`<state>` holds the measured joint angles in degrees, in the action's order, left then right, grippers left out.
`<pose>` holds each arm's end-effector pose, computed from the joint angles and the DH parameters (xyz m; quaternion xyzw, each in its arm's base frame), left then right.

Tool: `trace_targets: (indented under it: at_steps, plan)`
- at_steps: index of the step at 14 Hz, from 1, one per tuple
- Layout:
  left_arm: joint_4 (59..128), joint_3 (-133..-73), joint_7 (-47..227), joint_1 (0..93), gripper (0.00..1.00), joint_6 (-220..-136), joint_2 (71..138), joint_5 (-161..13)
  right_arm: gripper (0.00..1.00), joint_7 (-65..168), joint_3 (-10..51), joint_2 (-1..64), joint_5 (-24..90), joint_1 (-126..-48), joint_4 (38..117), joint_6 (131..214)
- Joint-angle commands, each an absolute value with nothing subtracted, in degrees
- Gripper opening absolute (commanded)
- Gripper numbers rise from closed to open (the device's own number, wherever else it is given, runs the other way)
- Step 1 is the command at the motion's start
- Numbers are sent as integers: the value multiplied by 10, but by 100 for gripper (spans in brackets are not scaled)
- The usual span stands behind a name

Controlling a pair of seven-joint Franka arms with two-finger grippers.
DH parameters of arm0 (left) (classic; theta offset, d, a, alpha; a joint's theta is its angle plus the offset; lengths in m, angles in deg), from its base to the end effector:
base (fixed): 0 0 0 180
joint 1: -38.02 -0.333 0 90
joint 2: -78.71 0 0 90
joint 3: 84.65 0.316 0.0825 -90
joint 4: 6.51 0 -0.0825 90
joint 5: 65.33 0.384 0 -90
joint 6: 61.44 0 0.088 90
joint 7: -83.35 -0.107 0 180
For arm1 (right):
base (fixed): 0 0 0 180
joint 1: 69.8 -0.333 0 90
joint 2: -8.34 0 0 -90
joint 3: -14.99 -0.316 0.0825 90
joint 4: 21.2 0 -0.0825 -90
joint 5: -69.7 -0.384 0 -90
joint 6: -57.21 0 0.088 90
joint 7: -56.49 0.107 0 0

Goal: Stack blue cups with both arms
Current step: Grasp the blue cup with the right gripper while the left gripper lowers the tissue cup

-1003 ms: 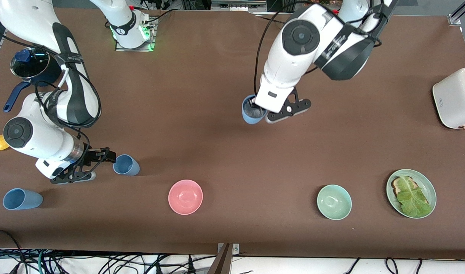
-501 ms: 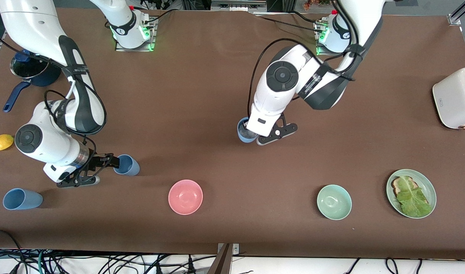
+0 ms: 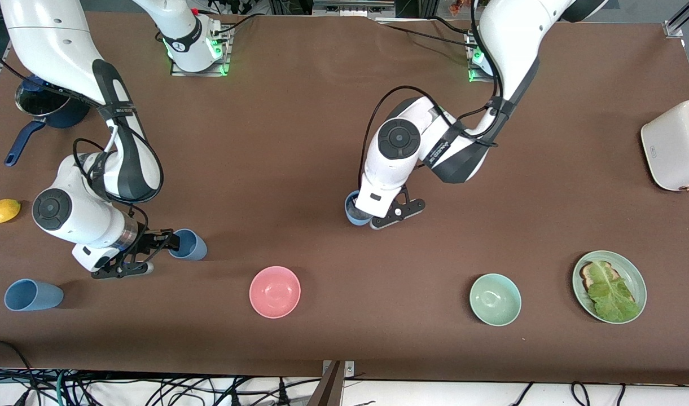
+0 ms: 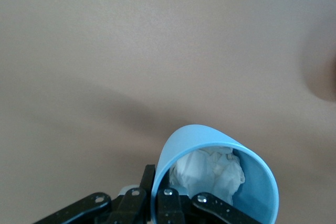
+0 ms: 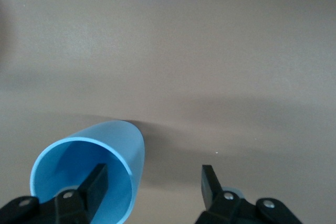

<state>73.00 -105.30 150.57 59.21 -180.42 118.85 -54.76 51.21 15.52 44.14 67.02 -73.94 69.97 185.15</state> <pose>0.5841 -0.4368 0.3178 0.9754 0.2172 -0.0171 0.0326 0.6965 0.0462 0.2706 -0.9978 -0.0642 -0.0087 0.0157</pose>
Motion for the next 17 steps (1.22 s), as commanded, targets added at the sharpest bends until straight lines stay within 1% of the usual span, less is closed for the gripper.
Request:
trace_targets:
  at_steps: [1, 2, 7, 9, 11, 12, 13, 17]
  plan:
    - [714, -1038, 1551, 618, 0, -1826, 1209, -529, 61, 500, 151, 441, 657, -737, 706, 1862]
    - [715, -1038, 1560, 620, 0, -1832, 1213, -528, 56, 500, 151, 441, 657, -737, 706, 1862]
    - [735, -1034, 1573, 623, 0, -1883, 1230, -528, 39, 501, 147, 442, 657, -737, 707, 1862]
    - [735, -1026, 1573, 627, 0, -1891, 1238, -528, 22, 501, 147, 442, 657, -738, 707, 1862]
    - [735, -1021, 1573, 632, 0, -1898, 1244, -515, 7, 503, 147, 442, 657, -738, 707, 1861]
    - [735, -1020, 1574, 632, 0, -1898, 1247, -507, 1, 503, 147, 442, 657, -738, 709, 1861]
    - [735, -1020, 1577, 632, 0, -1898, 1249, -504, 0, 504, 147, 442, 657, -738, 711, 1861]
    - [735, -1020, 1577, 632, 0, -1898, 1249, -504, 0, 506, 145, 441, 657, -738, 711, 1861]
